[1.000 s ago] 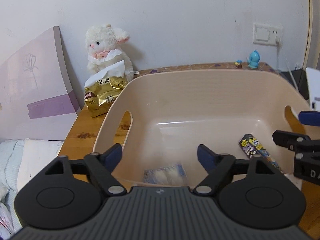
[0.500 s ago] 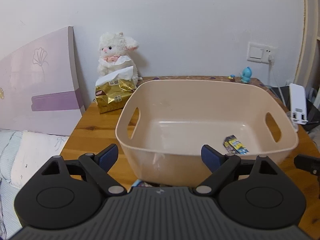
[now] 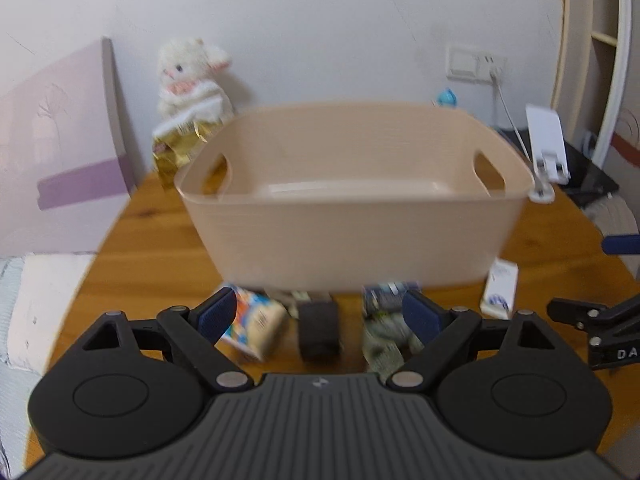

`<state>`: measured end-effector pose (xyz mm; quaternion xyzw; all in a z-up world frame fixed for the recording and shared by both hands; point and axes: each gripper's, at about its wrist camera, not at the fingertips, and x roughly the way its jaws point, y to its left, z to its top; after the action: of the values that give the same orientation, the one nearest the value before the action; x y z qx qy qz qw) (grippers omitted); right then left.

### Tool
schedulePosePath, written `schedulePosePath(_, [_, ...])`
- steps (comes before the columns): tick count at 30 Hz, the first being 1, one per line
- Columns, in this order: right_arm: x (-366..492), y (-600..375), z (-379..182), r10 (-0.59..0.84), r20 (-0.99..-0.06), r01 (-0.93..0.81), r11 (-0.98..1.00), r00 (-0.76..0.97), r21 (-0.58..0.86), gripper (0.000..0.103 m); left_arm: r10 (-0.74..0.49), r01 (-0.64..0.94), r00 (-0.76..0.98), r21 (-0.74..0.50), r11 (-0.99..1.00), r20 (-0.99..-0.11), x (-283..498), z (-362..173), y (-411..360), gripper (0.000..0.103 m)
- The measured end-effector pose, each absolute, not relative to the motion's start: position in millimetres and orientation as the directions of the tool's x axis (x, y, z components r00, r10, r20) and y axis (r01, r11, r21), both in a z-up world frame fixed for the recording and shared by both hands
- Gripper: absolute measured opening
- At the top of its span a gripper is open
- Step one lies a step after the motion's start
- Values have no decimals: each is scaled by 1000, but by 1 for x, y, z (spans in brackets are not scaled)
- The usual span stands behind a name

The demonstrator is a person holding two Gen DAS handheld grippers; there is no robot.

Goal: Organize objects
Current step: 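Grasp the green plaid scrunchie with left tool while right grasps white card box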

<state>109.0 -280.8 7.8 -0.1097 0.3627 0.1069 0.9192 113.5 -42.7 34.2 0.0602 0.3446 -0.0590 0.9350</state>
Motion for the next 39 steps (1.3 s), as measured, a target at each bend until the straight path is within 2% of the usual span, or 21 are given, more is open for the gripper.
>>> schedulePosePath(7, [117, -279, -10, 160, -679, -321, 940, 716, -117, 103, -94, 181, 696, 47, 982, -712, 112, 4, -60, 91])
schedulePosePath(14, [135, -270, -31, 176, -681, -346, 931, 711, -120, 103, -93, 139, 655, -2, 990, -750, 129, -13, -59, 91])
schedulePosePath(20, [144, -254, -41, 144, -658, -348, 918, 739, -190, 103, -97, 128, 642, -18, 992, -761, 138, -22, -57, 90])
schedulePosePath(23, [148, -251, -41, 149, -655, -349, 919, 741, -185, 103, -108, 136, 649, -25, 990, -753, 139, -23, -57, 86])
schedulePosePath(26, [154, -254, -42, 174, -665, -347, 928, 726, -136, 102, -116, 144, 650, -28, 989, -751, 140, -25, -57, 71])
schedulePosePath(27, [156, -256, -42, 184, -671, -345, 932, 718, -112, 100, -116, 147, 643, -27, 989, -757, 141, -27, -57, 60])
schedulePosePath(28, [157, -258, -42, 197, -678, -343, 935, 708, -86, 98, -110, 146, 637, -21, 989, -763, 142, -28, -57, 54])
schedulePosePath(30, [159, -264, -41, 237, -690, -344, 939, 684, -18, 89, -99, 152, 650, 1, 988, -754, 140, -29, -59, 51])
schedulePosePath(31, [159, -265, -41, 245, -689, -345, 939, 682, -7, 87, -102, 152, 654, -1, 988, -750, 139, -29, -58, 47])
schedulePosePath(34, [154, -262, -40, 258, -684, -365, 931, 682, -13, 73, -107, 148, 666, -10, 989, -738, 136, -30, -56, 36])
schedulePosePath(35, [152, -260, -40, 261, -684, -373, 928, 682, -18, 65, -109, 147, 668, -13, 989, -736, 135, -30, -55, 32])
schedulePosePath(37, [148, -255, -39, 247, -682, -377, 925, 688, -44, 63, -117, 150, 666, -22, 988, -737, 134, -29, -53, 21])
schedulePosePath(39, [146, -252, -38, 234, -677, -372, 926, 698, -63, 62, -129, 155, 661, -33, 987, -739, 133, -29, -51, 20])
